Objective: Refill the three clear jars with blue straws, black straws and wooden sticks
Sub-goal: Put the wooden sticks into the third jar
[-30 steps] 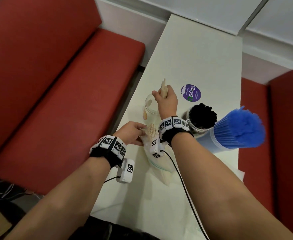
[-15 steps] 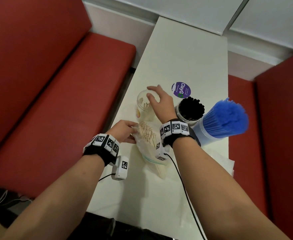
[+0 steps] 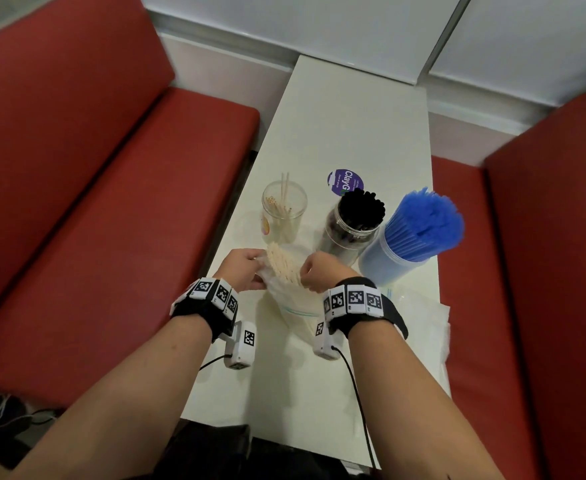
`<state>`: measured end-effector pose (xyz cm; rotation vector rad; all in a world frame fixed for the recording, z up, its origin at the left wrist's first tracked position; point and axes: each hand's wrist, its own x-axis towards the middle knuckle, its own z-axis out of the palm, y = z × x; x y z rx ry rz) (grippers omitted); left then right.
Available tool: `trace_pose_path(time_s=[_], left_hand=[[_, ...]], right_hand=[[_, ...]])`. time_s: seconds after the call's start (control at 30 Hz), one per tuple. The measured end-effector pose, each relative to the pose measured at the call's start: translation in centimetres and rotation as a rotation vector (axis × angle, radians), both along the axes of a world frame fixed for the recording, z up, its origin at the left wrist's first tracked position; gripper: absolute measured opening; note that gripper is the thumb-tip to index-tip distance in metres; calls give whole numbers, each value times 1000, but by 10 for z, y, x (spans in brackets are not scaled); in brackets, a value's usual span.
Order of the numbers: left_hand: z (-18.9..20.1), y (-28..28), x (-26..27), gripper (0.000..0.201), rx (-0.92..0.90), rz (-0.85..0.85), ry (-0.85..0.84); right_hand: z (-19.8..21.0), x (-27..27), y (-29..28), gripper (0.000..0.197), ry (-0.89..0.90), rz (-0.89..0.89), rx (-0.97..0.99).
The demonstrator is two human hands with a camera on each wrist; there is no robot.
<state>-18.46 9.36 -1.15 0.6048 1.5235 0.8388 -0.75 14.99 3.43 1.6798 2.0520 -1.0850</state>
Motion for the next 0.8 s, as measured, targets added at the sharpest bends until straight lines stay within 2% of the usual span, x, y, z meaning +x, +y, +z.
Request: trace_pose_path(time_s=[0.1, 0.2, 0.47, 0.7, 0.8], left_hand=[[-1, -4, 5, 39, -9, 6, 8], [-3, -8, 9, 38, -20, 2, 22], [-2, -13, 13, 36, -50, 45, 24], [8, -8, 19, 36, -24, 31, 23], [6, -7, 22, 37, -28, 30, 28]], right_hand=[[-9, 2, -18, 38, -43, 36, 50], [-25, 2, -34, 44, -23, 3, 97], [-48, 10, -49, 38, 60, -61, 187], [-37, 19, -41, 28, 365, -202, 199], [-38, 21, -41, 23, 400, -207, 170]])
